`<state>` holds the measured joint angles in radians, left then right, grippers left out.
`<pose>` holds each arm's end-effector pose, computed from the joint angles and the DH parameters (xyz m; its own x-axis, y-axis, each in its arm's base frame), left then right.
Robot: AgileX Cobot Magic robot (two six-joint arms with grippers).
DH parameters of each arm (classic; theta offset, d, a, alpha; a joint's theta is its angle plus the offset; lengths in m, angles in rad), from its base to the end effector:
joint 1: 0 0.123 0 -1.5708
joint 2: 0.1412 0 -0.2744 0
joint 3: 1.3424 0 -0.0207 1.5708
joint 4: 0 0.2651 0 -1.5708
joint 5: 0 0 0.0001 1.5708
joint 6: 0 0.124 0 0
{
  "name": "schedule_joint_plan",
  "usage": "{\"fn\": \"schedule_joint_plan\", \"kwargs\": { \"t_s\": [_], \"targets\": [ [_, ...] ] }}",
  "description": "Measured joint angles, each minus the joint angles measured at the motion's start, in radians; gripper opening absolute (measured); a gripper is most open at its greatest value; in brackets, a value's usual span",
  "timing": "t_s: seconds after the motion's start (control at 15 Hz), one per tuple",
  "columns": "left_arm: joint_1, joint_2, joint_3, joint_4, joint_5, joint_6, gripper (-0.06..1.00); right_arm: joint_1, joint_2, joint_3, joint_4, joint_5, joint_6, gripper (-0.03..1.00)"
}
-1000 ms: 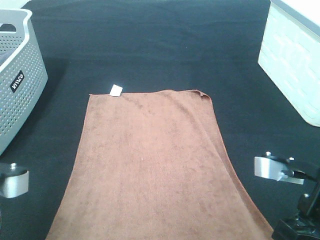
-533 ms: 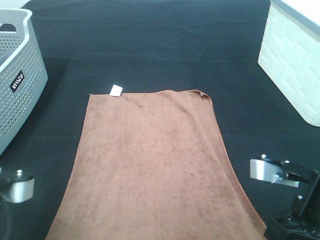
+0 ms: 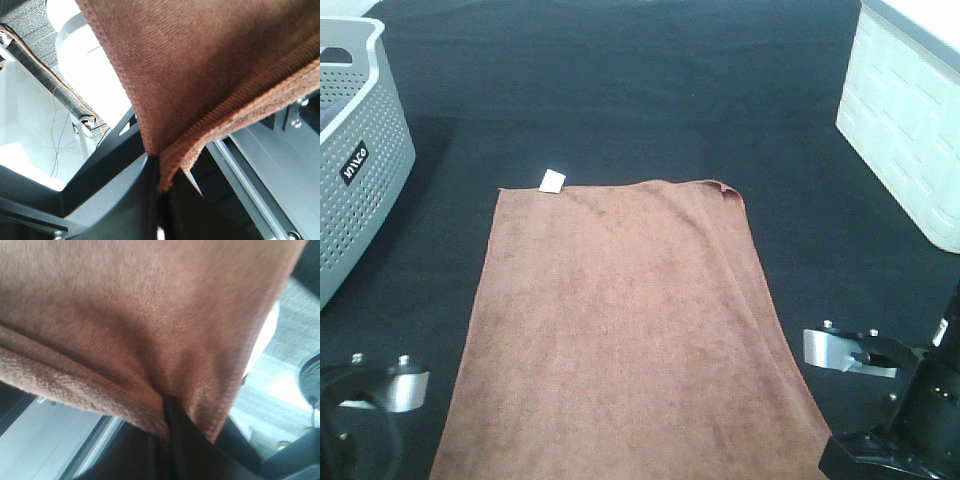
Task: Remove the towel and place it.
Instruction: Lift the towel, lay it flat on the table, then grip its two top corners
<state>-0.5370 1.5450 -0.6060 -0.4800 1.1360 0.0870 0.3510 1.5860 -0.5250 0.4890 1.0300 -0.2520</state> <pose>0.1290 -0.1372 0.1048 -0.8376 0.3629 0.4083 0.2288 0.9118 -0.3409 0.1397 0.1044 0.0809 -0.8759 -0.3057 0.3734 -0.1623 0.9152 0.3688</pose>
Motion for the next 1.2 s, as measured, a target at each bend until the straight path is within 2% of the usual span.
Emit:
{"fn": "schedule_joint_plan", "kwargs": {
  "t_s": [0.27,0.4,0.53,0.6,0.67,0.73,0.8,0.93,1.2],
  "targets": [
    [-0.012,0.063,-0.038,-0.003,-0.014,0.005,0.0,-0.001,0.002,0.0,0.017,-0.025,-0.035,0.12],
    [-0.054,0.069,-0.038,-0.023,-0.042,0.008,0.05,-0.003,0.002,0.0,0.021,-0.033,-0.046,0.19],
    [-0.108,0.076,-0.038,-0.031,-0.082,0.005,0.17,-0.003,0.002,0.0,0.021,-0.048,-0.049,0.29],
    [-0.129,0.076,-0.038,-0.035,-0.106,-0.004,0.26,-0.003,0.002,0.0,0.024,-0.049,-0.049,0.39],
    [-0.151,0.076,-0.038,-0.039,-0.127,-0.026,0.37,-0.003,0.002,0.0,0.028,-0.05,-0.049,0.5],
    [-0.171,0.076,-0.038,-0.043,-0.138,-0.064,0.59,-0.003,0.002,0.0,0.037,-0.051,-0.049,0.64],
    [-0.178,0.076,-0.038,-0.05,-0.139,-0.072,0.7,-0.003,0.002,0.0,0.037,-0.058,-0.049,0.69],
    [-0.179,0.076,-0.039,-0.062,-0.13,-0.073,0.78,-0.003,0.002,-0.006,0.034,-0.071,-0.05,0.71],
    [-0.179,0.076,-0.119,-0.048,-0.089,-0.068,0.79,-0.003,0.003,-0.095,-0.03,-0.072,-0.049,0.72]
  ]
}}
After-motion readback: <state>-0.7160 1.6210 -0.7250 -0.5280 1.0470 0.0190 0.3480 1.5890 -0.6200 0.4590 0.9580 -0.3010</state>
